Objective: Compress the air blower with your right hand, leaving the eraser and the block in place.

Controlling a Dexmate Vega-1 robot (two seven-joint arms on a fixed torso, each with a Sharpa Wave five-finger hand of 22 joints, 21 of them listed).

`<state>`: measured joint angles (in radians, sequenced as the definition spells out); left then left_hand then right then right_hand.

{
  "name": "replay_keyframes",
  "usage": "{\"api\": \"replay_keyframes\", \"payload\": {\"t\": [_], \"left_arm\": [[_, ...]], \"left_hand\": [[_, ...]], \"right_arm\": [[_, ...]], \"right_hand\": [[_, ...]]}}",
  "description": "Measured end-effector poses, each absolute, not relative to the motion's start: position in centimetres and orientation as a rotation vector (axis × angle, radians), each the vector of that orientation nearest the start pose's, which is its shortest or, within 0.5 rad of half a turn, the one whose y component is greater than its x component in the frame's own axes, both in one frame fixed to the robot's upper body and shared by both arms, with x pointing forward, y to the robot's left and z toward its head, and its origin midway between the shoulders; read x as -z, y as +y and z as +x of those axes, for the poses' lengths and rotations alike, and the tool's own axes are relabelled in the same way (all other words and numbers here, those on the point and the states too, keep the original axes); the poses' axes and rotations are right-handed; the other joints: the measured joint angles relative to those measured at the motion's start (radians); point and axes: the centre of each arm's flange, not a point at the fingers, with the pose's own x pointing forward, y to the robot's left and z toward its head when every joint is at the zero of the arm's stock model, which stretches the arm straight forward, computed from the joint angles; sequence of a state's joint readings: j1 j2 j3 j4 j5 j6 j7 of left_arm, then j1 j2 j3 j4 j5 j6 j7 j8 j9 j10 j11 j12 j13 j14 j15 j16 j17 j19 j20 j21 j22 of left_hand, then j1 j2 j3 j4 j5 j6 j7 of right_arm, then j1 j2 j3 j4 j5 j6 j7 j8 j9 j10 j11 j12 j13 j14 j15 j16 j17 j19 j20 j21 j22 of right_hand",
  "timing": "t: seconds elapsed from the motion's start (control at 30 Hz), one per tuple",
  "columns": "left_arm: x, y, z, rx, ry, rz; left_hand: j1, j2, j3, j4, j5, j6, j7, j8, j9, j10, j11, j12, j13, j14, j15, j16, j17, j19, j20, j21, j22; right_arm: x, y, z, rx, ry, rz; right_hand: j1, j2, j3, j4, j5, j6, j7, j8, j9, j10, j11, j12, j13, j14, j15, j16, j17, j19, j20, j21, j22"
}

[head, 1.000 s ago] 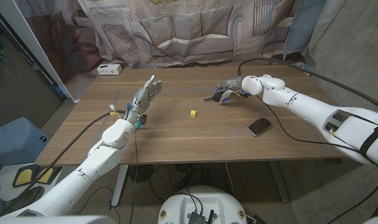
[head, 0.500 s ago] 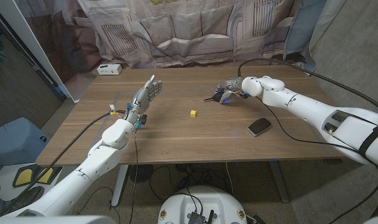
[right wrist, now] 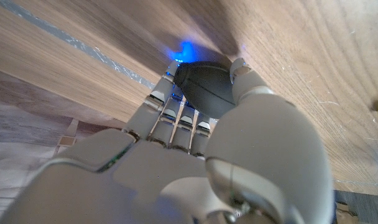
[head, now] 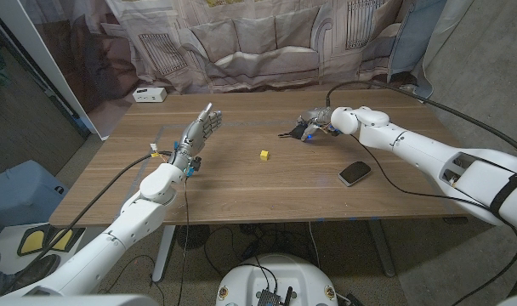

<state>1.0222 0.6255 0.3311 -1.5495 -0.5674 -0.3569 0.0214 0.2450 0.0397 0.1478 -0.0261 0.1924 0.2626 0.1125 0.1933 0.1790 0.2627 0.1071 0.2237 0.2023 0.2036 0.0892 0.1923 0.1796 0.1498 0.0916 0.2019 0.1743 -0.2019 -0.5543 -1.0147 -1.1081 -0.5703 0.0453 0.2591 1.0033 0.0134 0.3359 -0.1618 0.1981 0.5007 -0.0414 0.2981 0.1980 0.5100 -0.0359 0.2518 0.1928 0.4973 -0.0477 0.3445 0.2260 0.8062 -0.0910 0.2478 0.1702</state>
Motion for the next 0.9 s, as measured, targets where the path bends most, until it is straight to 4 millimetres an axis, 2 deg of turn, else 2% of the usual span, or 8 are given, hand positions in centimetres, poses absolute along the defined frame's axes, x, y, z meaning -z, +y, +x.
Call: {"api": "replay_keyframes", "payload": {"t": [0.23,0.47,0.63,0.9], "left_arm": [[3.50,28.59,59.30,0.242,-0.695,0.078],[3.52,28.53,59.38,0.244,-0.693,0.075],[3.52,28.52,59.42,0.245,-0.693,0.074],[3.53,28.50,59.46,0.245,-0.692,0.072]], "left_hand": [[0.000,0.000,0.000,0.000,0.000,0.000,0.000,0.000,0.000,0.000,0.000,0.000,0.000,0.000,0.000,0.000,0.000,0.000,0.000,0.000,0.000],[-0.005,0.006,0.005,-0.004,0.000,0.008,0.003,0.000,0.000,0.000,0.000,0.000,0.000,0.004,-0.004,0.000,0.000,0.000,0.000,0.000,0.000],[0.001,0.012,0.005,-0.005,0.000,0.011,0.000,0.000,0.000,0.000,0.000,0.000,0.000,0.004,-0.004,0.000,0.000,0.000,0.000,0.000,0.000],[0.001,0.012,0.005,-0.005,0.000,0.011,0.000,0.000,0.000,0.000,0.000,0.000,0.000,0.004,-0.004,0.000,0.000,0.000,0.000,0.000,0.000]], "right_arm": [[-6.48,-17.30,71.28,-0.261,-0.446,-1.736],[-6.43,-17.29,71.08,-0.249,-0.465,-1.730],[-6.34,-17.41,70.97,-0.239,-0.474,-1.720],[-6.24,-17.76,70.78,-0.224,-0.484,-1.694]], "right_hand": [[0.014,0.004,-0.009,0.000,-0.006,0.057,-0.015,0.015,-0.003,0.051,-0.010,0.007,0.000,0.045,-0.003,0.023,0.009,0.032,-0.011,0.004,0.000],[0.016,0.005,-0.017,0.007,-0.008,0.141,-0.030,0.042,-0.005,0.125,-0.022,0.022,0.000,0.105,-0.009,0.044,0.010,0.073,-0.020,0.012,0.000],[0.019,0.008,-0.017,0.007,-0.009,0.163,-0.034,0.043,-0.005,0.140,-0.025,0.022,0.000,0.119,-0.010,0.044,0.010,0.084,-0.020,0.015,0.000],[0.019,0.010,-0.023,0.010,-0.009,0.168,-0.028,0.043,-0.005,0.150,-0.017,0.022,0.000,0.121,-0.011,0.044,0.009,0.091,-0.016,0.015,0.000]]}}
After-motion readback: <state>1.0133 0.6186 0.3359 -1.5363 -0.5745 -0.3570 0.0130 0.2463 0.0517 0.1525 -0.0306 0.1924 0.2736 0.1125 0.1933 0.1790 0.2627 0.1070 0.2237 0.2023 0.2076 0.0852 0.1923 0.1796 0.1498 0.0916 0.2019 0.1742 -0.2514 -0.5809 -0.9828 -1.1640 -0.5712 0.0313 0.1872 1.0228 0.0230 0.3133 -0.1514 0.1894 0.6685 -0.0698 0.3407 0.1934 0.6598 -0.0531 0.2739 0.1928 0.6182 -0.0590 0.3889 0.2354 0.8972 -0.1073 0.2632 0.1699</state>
